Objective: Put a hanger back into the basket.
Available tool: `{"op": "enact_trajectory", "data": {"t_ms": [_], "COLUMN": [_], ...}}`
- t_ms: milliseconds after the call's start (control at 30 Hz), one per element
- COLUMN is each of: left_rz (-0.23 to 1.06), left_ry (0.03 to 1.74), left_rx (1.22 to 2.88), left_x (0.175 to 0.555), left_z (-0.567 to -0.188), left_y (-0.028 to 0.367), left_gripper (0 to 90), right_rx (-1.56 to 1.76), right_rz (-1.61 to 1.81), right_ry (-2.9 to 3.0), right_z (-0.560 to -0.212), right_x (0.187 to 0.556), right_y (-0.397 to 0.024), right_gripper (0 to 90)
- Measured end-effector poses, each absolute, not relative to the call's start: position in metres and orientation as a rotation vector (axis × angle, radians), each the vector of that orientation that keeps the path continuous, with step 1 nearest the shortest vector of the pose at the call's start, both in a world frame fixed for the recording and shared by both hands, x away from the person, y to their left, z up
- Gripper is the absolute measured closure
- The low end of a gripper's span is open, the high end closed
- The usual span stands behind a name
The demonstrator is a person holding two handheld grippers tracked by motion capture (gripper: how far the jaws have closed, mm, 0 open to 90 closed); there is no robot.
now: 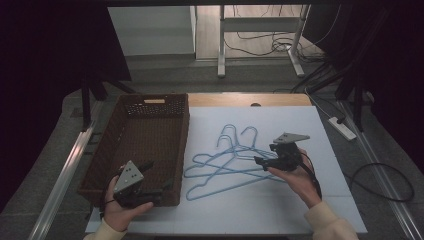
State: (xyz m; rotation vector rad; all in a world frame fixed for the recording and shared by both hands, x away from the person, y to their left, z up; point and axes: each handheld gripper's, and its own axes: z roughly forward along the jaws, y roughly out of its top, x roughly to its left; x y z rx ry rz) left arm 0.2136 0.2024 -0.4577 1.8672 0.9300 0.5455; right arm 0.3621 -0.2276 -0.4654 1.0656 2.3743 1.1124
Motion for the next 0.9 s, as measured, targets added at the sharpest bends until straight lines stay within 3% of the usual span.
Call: {"op": "enact_trajectory", "data": {"t_ms": [567, 900], "left_rz": [0.547, 0.546], "left_ry": [0.928, 0.926], "left_rx": [1.863, 1.861], "left_x": [0.213, 0.213], "left_z": [-0.457, -0.456], "left_y": [0.203, 0.204], "left_gripper": [15.7, 15.7], "right_rx": [1.172, 1.277], "right_rz": [0.951, 0.843], "right_ry": [2.551, 2.581], "right_z": [-0.476, -0.49], "right_x": [0.412, 0.432], "right_y": [-0.152, -0.133], "right_gripper": [36.8, 52.6]}}
